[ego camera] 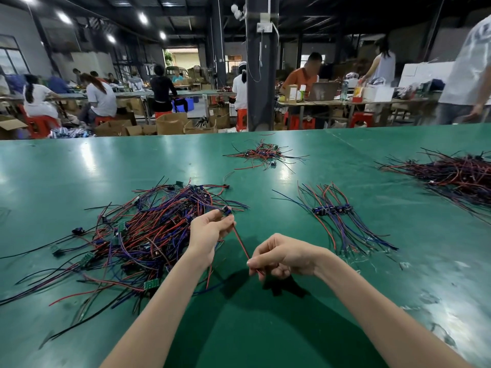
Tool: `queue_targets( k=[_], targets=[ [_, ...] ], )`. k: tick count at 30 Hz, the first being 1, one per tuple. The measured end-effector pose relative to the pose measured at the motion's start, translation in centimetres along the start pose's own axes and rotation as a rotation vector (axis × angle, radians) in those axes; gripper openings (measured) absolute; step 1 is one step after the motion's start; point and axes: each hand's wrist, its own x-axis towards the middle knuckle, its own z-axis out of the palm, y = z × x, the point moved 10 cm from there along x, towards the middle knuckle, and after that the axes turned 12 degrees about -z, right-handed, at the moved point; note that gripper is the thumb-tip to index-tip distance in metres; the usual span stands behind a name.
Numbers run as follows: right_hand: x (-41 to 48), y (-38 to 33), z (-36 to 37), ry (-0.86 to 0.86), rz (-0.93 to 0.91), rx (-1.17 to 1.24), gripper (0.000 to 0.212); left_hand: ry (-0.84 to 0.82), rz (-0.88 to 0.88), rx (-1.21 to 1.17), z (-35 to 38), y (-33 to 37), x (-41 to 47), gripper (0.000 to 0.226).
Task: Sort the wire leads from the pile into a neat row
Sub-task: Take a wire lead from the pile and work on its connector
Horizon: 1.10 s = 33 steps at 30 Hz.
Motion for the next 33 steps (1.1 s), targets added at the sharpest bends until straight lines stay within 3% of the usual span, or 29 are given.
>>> queue_targets(
  k=[17,23,27,33],
  targets=[
    [-0.7,0.6,1.2,-0.21,0.028,-0.068,0.01,-0.057,-0.039,0.043,2.1,-1.6,-0.7,0.012],
    [0.3,0.2,-1.8,0.122,-0.038,0.062,0.016,-0.14,-0.135,0.116,3.7,-3.3,-1.3,0.01],
    [0.4,0.5,-2.8,0.253,-0.046,0.123,0.02,-0.188,-0.158,0.134,4.3,-3.9,-1.5,0.007],
    [-1.2,1.3,-8.5,0.665,-0.003,0.011,0.021,-0.2,-0.237,0.006,4.1,-4.4,-1.1,0.012]
  ],
)
